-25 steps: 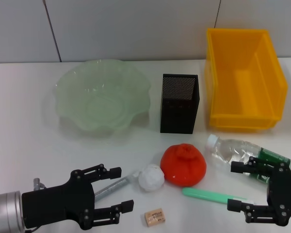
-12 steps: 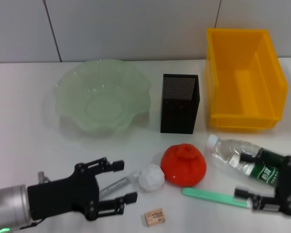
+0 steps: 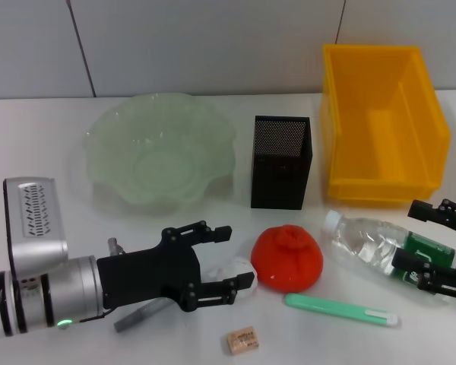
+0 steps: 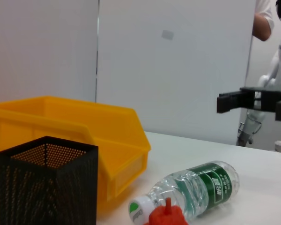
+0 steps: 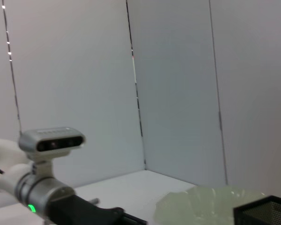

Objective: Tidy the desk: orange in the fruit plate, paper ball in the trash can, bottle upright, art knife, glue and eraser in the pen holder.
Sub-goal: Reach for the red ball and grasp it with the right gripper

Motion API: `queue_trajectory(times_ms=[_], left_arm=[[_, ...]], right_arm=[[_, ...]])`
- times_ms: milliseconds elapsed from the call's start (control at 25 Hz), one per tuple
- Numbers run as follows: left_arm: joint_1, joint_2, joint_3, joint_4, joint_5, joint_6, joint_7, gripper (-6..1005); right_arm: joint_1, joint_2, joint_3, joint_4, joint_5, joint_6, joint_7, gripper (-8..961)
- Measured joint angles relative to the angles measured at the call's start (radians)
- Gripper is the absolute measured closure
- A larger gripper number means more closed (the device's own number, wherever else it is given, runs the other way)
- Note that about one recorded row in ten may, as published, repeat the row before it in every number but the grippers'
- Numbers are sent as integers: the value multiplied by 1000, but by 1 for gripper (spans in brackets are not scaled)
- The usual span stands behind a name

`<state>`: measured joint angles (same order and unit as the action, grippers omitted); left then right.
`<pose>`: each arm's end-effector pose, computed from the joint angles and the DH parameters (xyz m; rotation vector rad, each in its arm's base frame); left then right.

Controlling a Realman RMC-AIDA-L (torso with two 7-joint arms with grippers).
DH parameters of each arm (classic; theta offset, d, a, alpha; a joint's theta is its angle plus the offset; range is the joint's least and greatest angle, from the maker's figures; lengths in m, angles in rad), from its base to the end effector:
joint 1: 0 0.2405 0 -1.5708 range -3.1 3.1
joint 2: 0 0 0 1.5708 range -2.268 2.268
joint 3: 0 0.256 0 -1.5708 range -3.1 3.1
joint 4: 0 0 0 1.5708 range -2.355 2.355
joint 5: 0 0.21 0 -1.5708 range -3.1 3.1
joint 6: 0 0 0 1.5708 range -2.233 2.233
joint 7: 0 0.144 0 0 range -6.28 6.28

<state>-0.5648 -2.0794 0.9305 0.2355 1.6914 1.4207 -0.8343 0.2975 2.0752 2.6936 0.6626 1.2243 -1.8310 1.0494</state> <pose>-0.2592 0.2997 -0.0752 -2.7507 -0.3122 -0.8030 0.3120 0.2504 0.0418 -2.4932 0.4024 0.9305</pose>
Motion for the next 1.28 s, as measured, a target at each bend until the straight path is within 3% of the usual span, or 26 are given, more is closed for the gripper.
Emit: queue_trajectory(times_ms=[160, 240, 560, 920, 1280], left_arm=[[17, 3, -3, 9, -1, 11, 0, 199], [67, 6, -4, 30, -1, 33, -2, 199], [138, 8, -3, 63, -1, 71, -4, 199], [144, 9, -2, 59, -1, 72, -4, 199], [145, 8, -3, 61, -1, 72, -4, 200]], right_arm=[[23, 7, -21, -28, 0, 54, -8, 149], [54, 10, -60, -69, 3, 112, -26, 149], [241, 12, -267, -250, 7, 441, -44, 151], [269, 14, -338, -269, 9, 532, -36, 154], [259, 14, -346, -258, 35, 502, -68, 327]])
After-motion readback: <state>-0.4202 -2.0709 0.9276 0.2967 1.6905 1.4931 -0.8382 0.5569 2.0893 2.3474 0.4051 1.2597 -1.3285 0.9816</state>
